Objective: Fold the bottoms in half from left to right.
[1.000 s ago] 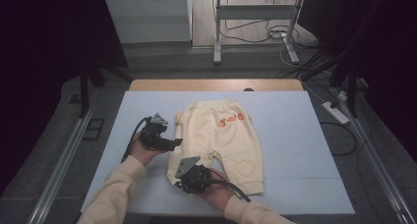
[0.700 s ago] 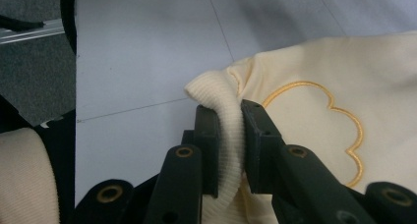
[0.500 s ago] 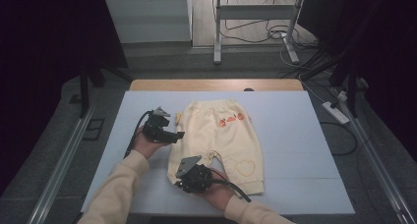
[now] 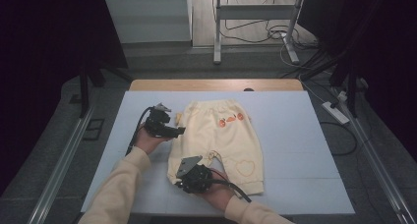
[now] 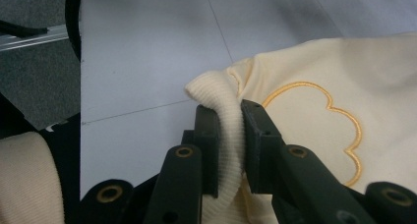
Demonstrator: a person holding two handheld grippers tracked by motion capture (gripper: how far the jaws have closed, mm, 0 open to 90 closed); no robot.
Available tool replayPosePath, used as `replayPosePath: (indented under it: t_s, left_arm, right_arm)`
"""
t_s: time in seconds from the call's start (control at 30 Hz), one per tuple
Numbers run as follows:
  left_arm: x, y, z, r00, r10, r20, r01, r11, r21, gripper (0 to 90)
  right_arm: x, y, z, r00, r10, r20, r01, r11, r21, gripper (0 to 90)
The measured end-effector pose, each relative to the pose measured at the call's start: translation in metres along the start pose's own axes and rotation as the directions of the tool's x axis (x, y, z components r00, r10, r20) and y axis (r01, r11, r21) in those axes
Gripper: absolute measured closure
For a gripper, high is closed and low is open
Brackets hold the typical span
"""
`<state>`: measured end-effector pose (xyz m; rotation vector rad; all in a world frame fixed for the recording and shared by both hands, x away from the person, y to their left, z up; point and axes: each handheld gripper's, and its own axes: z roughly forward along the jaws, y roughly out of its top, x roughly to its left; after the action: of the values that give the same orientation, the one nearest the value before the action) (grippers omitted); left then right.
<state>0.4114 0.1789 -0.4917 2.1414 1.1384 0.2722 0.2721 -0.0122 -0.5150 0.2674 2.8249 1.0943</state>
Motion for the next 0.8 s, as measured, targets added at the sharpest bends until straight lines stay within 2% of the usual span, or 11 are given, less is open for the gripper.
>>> replayPosePath:
  t_s: [0.03,0.3,0.43,0.6,0.8]
  left_arm:
    - [0.001,0.001,0.0,1.0,-0.001,-0.001,0.001,1.0,-0.001,17.2]
    - [0.008,0.011,0.001,0.9999,-0.011,-0.008,0.011,0.9998,-0.015,17.3]
    - [0.009,0.016,0.005,0.9998,0.002,-0.022,-0.002,1.0,0.001,17.1]
    - [0.013,0.02,0.009,0.9999,-0.011,-0.011,0.01,0.9999,-0.013,17.4]
    - [0.016,0.022,0.015,0.9998,-0.012,-0.012,0.012,0.9999,0.005,17.6]
  right_arm:
    - [0.0,0.0,-0.001,1.0,-0.005,0.004,0.005,1.0,0.013,77.9]
    - [0.0,0.0,0.0,1.0,-0.004,-0.002,0.004,1.0,-0.003,77.9]
    - [0.0,0.0,0.0,1.0,0.0,-0.004,0.0,1.0,-0.003,77.9]
    - [0.0,0.0,0.0,1.0,-0.004,-0.004,0.004,1.0,0.001,77.9]
    - [0.0,-0.001,0.0,1.0,-0.008,-0.003,0.008,1.0,0.002,77.9]
